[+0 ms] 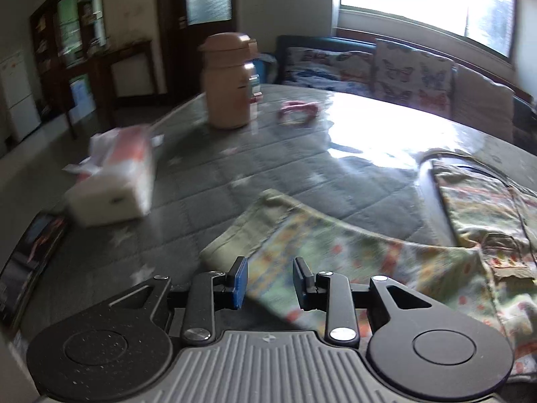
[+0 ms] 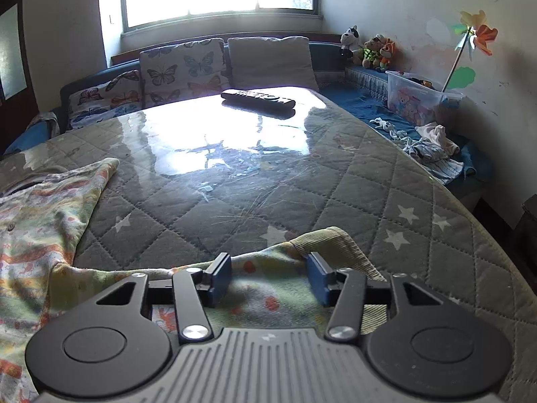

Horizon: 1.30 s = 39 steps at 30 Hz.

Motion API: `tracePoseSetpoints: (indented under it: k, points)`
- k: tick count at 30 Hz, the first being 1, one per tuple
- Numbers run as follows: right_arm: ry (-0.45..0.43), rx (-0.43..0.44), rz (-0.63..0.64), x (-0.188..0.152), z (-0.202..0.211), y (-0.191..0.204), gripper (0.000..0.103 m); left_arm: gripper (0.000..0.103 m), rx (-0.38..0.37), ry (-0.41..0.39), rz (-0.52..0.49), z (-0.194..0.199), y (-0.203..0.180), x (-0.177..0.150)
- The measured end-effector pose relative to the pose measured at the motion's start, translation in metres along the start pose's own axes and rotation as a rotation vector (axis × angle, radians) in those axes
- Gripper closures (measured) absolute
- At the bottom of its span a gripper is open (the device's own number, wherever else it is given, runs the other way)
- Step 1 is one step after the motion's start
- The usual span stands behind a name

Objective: Fold clothes

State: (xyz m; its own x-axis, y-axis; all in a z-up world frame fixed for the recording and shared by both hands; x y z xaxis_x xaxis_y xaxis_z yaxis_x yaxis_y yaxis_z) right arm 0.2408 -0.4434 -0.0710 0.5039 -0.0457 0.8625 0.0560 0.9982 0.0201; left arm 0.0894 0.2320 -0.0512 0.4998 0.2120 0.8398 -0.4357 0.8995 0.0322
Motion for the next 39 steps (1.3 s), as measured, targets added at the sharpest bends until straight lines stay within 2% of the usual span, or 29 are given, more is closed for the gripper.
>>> tracePoseSetpoints:
  k: [3, 8, 10, 13, 17, 23, 28, 32, 36, 39]
  points:
    - [-0.003, 0.008, 0.009, 0.000, 0.000, 0.000, 0.047, 0.071, -0.023, -0.005, -0.028, -0.009, -0.010, 0.006]
    - [0.000, 0.007, 0.026, 0.001, 0.000, 0.001, 0.046, 0.070, -0.003, 0.005, -0.061, -0.028, -0.011, 0.005]
    - [0.003, 0.002, 0.034, 0.002, 0.001, 0.002, 0.046, 0.071, 0.009, 0.007, -0.069, -0.028, -0.011, 0.007]
    - [0.002, 0.017, 0.053, 0.003, 0.007, 0.009, 0.046, 0.071, -0.013, -0.005, -0.089, -0.019, -0.019, 0.010]
    - [0.010, 0.120, 0.099, 0.000, 0.026, 0.040, 0.045, 0.069, -0.095, -0.034, -0.130, 0.004, -0.050, 0.013]
    - [-0.006, 0.312, 0.205, -0.004, 0.058, 0.105, 0.043, 0.068, -0.284, -0.068, -0.221, 0.031, -0.125, 0.010]
    - [0.003, 0.445, 0.280, -0.013, 0.074, 0.155, 0.040, 0.068, -0.418, -0.068, -0.305, 0.042, -0.187, -0.005]
    - [0.011, 0.551, 0.340, -0.022, 0.088, 0.193, 0.040, 0.068, -0.483, -0.079, -0.389, 0.052, -0.221, -0.023]
    - [0.035, 0.596, 0.383, -0.038, 0.095, 0.211, 0.040, 0.068, -0.537, -0.095, -0.475, 0.064, -0.239, -0.043]
    - [0.050, 0.607, 0.421, -0.048, 0.100, 0.215, 0.040, 0.064, -0.561, -0.112, -0.529, 0.073, -0.245, -0.057]
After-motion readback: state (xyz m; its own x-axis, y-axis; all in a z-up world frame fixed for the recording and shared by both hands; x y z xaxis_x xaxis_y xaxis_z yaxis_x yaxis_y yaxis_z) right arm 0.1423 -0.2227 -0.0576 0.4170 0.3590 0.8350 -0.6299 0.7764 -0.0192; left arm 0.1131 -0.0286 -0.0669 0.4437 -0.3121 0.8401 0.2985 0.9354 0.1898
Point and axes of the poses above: each gripper's, at about its wrist camera, not at the fingertips, and z roughly against the way its jaws point, y to its left, x to its top, the point moved 10 cm from there along -z, roughly the way its jaws point, and after that the axes turned 11 degrees about -y, right-handed, at the moved point
